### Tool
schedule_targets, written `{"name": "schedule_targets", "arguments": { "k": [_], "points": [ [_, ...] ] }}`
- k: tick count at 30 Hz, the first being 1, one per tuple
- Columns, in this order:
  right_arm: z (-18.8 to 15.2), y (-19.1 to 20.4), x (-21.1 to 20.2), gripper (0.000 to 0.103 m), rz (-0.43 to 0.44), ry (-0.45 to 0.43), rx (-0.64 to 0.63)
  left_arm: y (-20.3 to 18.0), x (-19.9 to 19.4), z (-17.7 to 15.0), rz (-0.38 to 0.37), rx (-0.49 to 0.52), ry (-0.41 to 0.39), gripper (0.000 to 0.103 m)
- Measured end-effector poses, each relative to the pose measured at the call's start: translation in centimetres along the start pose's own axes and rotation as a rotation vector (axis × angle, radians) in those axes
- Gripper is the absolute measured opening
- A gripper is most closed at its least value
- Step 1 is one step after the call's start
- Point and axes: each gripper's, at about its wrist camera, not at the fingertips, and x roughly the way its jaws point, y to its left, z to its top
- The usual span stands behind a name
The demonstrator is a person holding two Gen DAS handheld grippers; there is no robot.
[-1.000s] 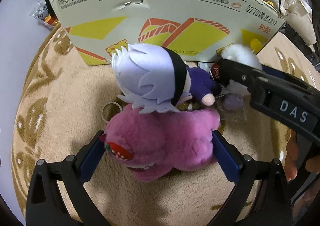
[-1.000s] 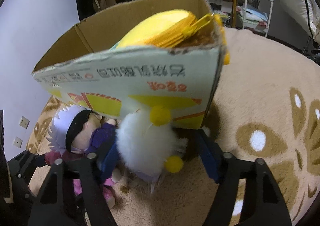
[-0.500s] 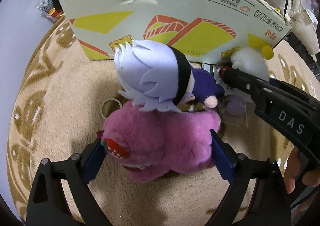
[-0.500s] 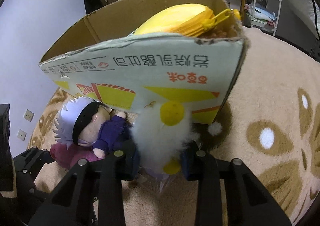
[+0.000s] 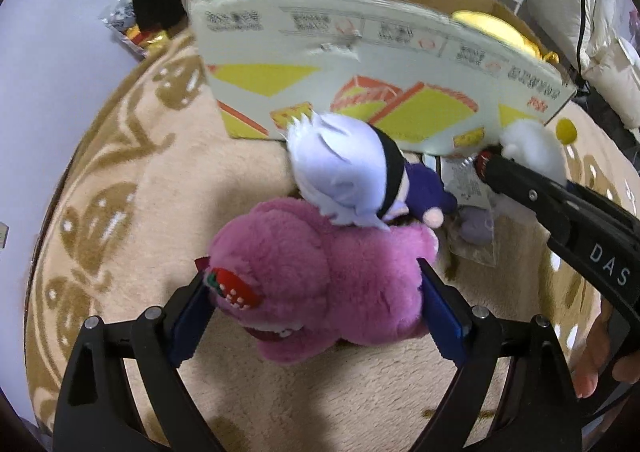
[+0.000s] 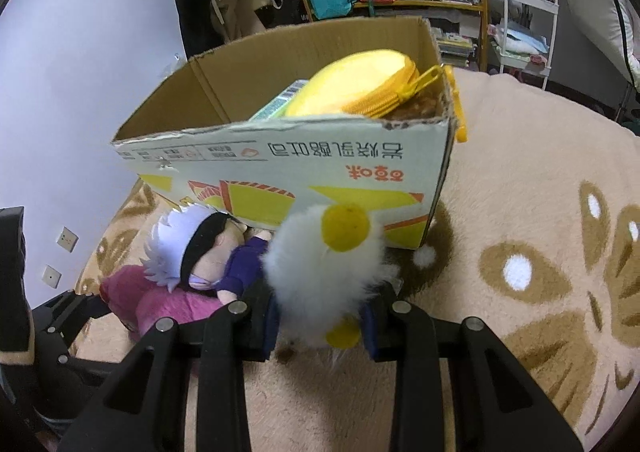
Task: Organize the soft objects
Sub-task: 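Grasp the pink bear plush with the left tool while the right tool grasps the white fluffy plush, then lift both plushes over the box and open both tools to drop them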
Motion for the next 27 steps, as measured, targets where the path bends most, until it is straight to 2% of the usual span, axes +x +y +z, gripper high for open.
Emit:
{"name": "schedule_targets", "arguments": {
  "k": [5, 12, 22, 27],
  "points": [
    [-0.2, 0.1, -1.8, 0.034, -0.002, -0.033, -0.002, 0.7, -2.1, 0.0, 0.022, -0.035, -0.077, 0.091],
    [-0.2, 0.4, -4.8, 0.034, -0.001, -0.104, -0.005, 1.1, -6.0, -0.4, 0.056, -0.072, -0.223, 0.091],
    [0.0, 0.4, -8.1, 0.034, -0.005, -0.207, 0.002, 1.4, -10.2, -0.4, 0.102, -0.047, -0.419, 0.091],
    [0.2, 0.5, -8.9, 0.034, 0.001, -0.238, -0.001, 1.1, -11.4, -0.4, 0.099, -0.039, -0.464, 0.091]
  ]
}}
